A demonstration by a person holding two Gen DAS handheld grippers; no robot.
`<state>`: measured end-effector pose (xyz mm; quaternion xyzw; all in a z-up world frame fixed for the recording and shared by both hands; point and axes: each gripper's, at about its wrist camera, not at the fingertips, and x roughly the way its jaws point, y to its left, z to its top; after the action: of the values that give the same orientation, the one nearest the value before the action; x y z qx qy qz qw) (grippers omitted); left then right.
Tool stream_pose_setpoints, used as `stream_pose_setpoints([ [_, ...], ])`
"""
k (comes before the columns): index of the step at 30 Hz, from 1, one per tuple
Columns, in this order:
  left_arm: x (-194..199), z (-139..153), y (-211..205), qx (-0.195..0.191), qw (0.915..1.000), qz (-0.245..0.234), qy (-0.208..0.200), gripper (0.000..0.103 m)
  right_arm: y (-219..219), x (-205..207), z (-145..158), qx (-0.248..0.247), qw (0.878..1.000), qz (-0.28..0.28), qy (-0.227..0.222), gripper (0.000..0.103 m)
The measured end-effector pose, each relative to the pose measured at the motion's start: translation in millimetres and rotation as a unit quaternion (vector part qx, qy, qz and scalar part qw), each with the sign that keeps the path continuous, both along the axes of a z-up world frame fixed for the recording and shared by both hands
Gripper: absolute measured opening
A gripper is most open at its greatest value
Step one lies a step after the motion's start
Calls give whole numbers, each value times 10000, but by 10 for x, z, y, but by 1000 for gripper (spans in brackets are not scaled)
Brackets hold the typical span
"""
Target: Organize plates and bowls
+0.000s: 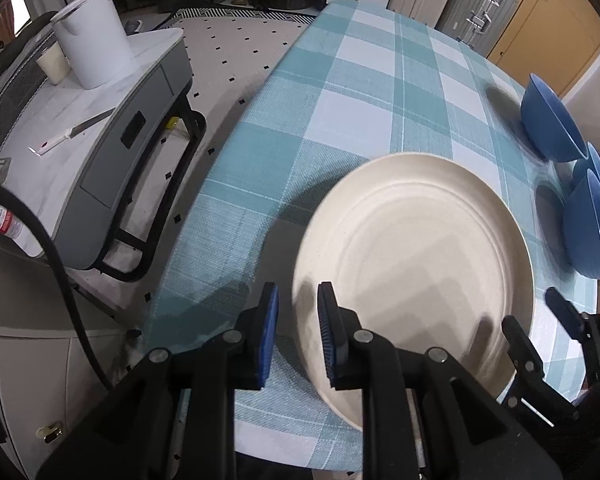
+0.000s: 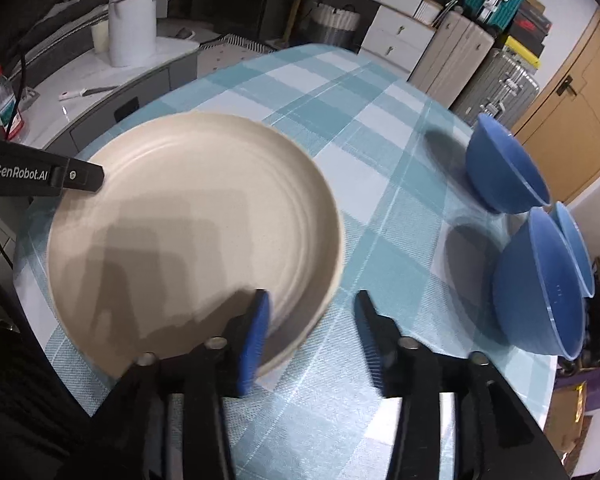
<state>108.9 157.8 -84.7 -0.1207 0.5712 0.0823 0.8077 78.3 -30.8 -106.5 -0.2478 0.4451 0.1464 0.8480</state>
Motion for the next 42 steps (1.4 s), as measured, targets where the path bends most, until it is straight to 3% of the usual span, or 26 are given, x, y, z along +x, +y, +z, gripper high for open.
stream_pose_setpoints([
  [3, -58, 80, 34, 70, 9997, 148, -157, 25, -49, -68, 108, 140, 9997, 46, -175, 58],
  [5, -116, 155, 28, 27, 9991, 196, -372, 49, -90, -104, 172, 316, 9993, 58, -184, 67],
  [14, -317, 417, -239, 108, 9949, -104, -998, 50, -458, -322, 402, 1152, 9918, -238, -504, 84],
  [16, -381, 471, -307, 108, 9932, -215, -1143, 52, -570, -370, 449, 1372, 9890, -337, -441, 91],
  [18, -457, 518, -361, 190, 9911, -257, -1291, 58, -698, -425, 500, 1681, 9842, -439, -335, 92],
  [20, -544, 579, -409, 248, 9884, -273, -1474, 83, -782, -498, 554, 1817, 9816, -431, -401, 93],
  [21, -583, 610, -424, 253, 9865, -255, -1595, 86, -822, -549, 593, 1792, 9816, -413, -511, 93],
  [24, -709, 760, -523, 360, 9781, -282, -2031, 87, -920, -701, 713, 1641, 9808, -358, -992, 98],
  [27, -773, 887, -650, 375, 9717, -376, -2302, 88, -1082, -856, 836, 1784, 9713, -384, -1525, 102],
  [33, -912, 1148, -1019, 489, 9499, -633, -3022, 98, -1508, -973, 928, 2440, 9484, -718, -1893, 102],
  [38, -982, 1281, -1350, 794, 9287, -922, -3504, 103, -1777, -1057, 967, 2497, 9362, -913, -2298, 102],
  [42, -971, 1327, -1574, 1033, 9184, -985, -3690, 103, -2009, -1131, 1009, 2654, 9223, -1184, -2546, 102],
])
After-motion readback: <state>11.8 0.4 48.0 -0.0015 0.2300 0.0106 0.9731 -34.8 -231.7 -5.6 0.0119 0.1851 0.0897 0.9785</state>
